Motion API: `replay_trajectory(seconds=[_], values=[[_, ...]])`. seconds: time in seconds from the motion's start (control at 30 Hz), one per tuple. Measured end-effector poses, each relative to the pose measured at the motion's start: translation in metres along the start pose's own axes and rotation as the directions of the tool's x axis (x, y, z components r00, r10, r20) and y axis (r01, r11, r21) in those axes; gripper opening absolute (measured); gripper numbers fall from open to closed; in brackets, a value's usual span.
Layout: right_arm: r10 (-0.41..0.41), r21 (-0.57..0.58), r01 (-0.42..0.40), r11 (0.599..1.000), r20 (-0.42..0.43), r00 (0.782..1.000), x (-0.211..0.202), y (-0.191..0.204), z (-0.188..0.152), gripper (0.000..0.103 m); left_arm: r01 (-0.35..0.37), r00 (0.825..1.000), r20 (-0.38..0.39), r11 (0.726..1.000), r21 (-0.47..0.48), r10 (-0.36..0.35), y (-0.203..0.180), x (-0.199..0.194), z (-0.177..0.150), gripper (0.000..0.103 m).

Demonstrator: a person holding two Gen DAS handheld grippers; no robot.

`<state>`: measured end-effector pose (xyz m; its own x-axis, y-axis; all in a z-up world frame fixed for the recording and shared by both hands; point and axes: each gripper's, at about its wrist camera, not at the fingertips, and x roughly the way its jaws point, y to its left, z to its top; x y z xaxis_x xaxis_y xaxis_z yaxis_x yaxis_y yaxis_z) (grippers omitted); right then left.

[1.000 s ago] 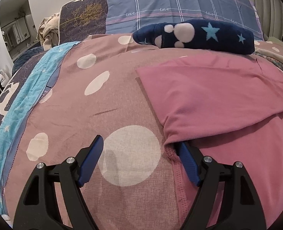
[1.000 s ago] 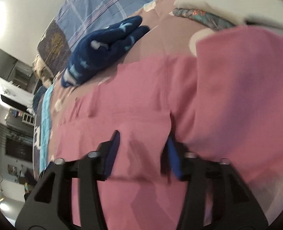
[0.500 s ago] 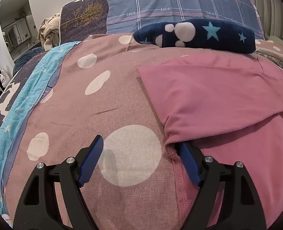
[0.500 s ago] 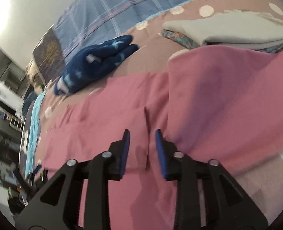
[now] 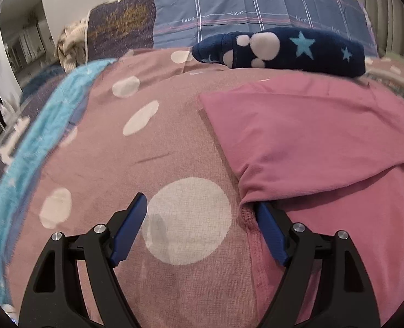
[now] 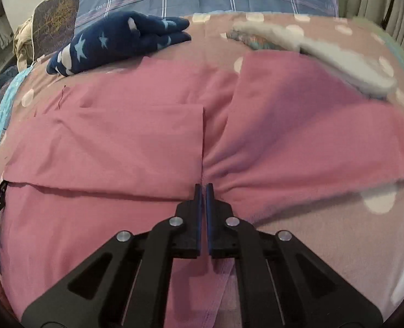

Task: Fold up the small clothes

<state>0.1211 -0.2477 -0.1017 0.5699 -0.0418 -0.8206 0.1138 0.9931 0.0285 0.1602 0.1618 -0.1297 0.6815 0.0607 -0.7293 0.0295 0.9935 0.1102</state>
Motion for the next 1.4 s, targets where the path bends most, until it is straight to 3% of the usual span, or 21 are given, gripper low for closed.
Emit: replay_trajectory(seconds=[0.07, 0.17, 0.23, 0.3, 0.33, 0.4, 0.47, 0.5, 0.57, 0.63, 0.7, 0.73, 0.77, 0.8, 0.9, 0.97, 1.03, 1.13, 1.27, 1.33, 1.4], values=[[0.013, 0.035, -0.014, 0.999, 0.028, 1.0, -0.013, -0.005, -0.003, 0.013, 0.11, 0.994, -0.012, 0.993, -0.048, -0.11, 0.01, -0.008, -0.004, 0.076], [0.034, 0.014, -0.036, 0.999, 0.12, 0.992, -0.041, 0.0, -0.007, 0.025, 0.318, 0.948, 0.026, 0.939, -0.132, -0.317, 0.025, -0.028, -0.007, 0.074], [0.098, -0.052, -0.091, 0.995, 0.167, 0.981, -0.057, 0.013, -0.009, 0.025, 0.413, 0.911, 0.088, 0.894, -0.175, -0.403, 0.034, -0.042, -0.002, 0.073], [0.169, -0.099, -0.153, 0.983, 0.179, 0.969, -0.064, 0.024, -0.011, 0.027, 0.441, 0.897, 0.13, 0.875, -0.198, -0.422, 0.036, -0.045, 0.009, 0.063], [0.208, -0.119, -0.189, 0.975, 0.174, 0.963, -0.064, 0.03, -0.012, 0.029, 0.415, 0.909, 0.131, 0.888, -0.2, -0.396, 0.032, -0.039, 0.02, 0.058], [0.249, -0.132, -0.229, 0.964, 0.158, 0.956, -0.054, 0.043, -0.011, 0.029, 0.333, 0.942, 0.092, 0.928, -0.169, -0.321, 0.02, -0.021, 0.034, 0.035], [0.268, -0.11, -0.255, 0.961, 0.126, 0.955, -0.039, 0.047, -0.011, 0.03, 0.205, 0.978, 0.008, 0.968, -0.144, -0.206, 0.01, 0.011, 0.042, 0.033], [0.275, -0.079, -0.268, 0.96, 0.097, 0.957, -0.027, 0.046, -0.012, 0.03, 0.183, 0.981, -0.038, 0.968, -0.17, -0.192, 0.011, 0.028, 0.043, 0.033], [0.25, -0.027, -0.249, 0.968, 0.033, 0.968, -0.002, 0.046, -0.017, 0.032, 0.243, 0.965, -0.025, 0.928, -0.282, -0.26, 0.023, 0.048, 0.046, 0.037], [0.259, -0.033, -0.257, 0.966, 0.063, 0.964, 0.006, 0.045, -0.018, 0.032, 0.371, 0.922, 0.036, 0.857, -0.358, -0.385, 0.036, 0.053, 0.059, 0.048], [0.264, -0.052, -0.261, 0.964, 0.071, 0.962, 0.005, 0.046, -0.021, 0.037, 0.404, 0.905, 0.034, 0.834, -0.375, -0.423, 0.036, 0.061, 0.067, 0.047], [0.268, -0.061, -0.264, 0.963, 0.069, 0.961, 0.006, 0.049, -0.022, 0.041, 0.386, 0.912, 0.019, 0.843, -0.376, -0.409, 0.034, 0.065, 0.07, 0.036], [0.266, -0.073, -0.261, 0.963, 0.068, 0.962, 0.005, 0.051, -0.023, 0.045, 0.377, 0.915, 0.008, 0.851, -0.367, -0.402, 0.032, 0.069, 0.074, 0.005], [0.262, -0.086, -0.256, 0.963, 0.069, 0.962, 0.005, 0.053, -0.024, 0.047, 0.372, 0.918, 0.013, 0.852, -0.367, -0.395, 0.032, 0.069, 0.076, 0.002], [0.24, -0.133, -0.228, 0.965, 0.083, 0.967, 0.004, 0.062, -0.028, 0.053, 0.325, 0.945, 0.072, 0.895, -0.307, -0.319, 0.031, 0.055, 0.079, 0.002], [0.239, -0.143, -0.225, 0.964, 0.084, 0.967, 0.006, 0.063, -0.028, 0.055, 0.261, 0.965, 0.03, 0.931, -0.256, -0.262, 0.027, 0.064, 0.073, 0.003], [0.254, -0.14, -0.242, 0.96, 0.082, 0.964, 0.007, 0.06, -0.028, 0.058, 0.286, 0.957, 0.038, 0.921, -0.265, -0.287, 0.033, 0.069, 0.072, 0.003], [0.272, -0.137, -0.259, 0.956, 0.085, 0.959, 0.008, 0.059, -0.028, 0.06, 0.284, 0.959, 0.082, 0.915, -0.287, -0.272, 0.046, 0.048, 0.073, 0.016], [0.29, -0.127, -0.279, 0.952, 0.086, 0.953, 0.009, 0.057, -0.026, 0.061, 0.389, 0.92, 0.128, 0.904, -0.177, -0.371, 0.036, 0.001, 0.056, 0.028], [0.3, -0.123, -0.289, 0.95, 0.086, 0.95, 0.009, 0.055, -0.026, 0.061, 0.397, 0.916, 0.1, 0.912, -0.102, -0.388, 0.019, -0.007, 0.041, 0.036], [0.308, -0.119, -0.297, 0.947, 0.087, 0.947, 0.01, 0.054, -0.026, 0.062, 0.268, 0.963, -0.044, 0.963, 0.032, -0.266, -0.012, 0.014, 0.016, 0.04]])
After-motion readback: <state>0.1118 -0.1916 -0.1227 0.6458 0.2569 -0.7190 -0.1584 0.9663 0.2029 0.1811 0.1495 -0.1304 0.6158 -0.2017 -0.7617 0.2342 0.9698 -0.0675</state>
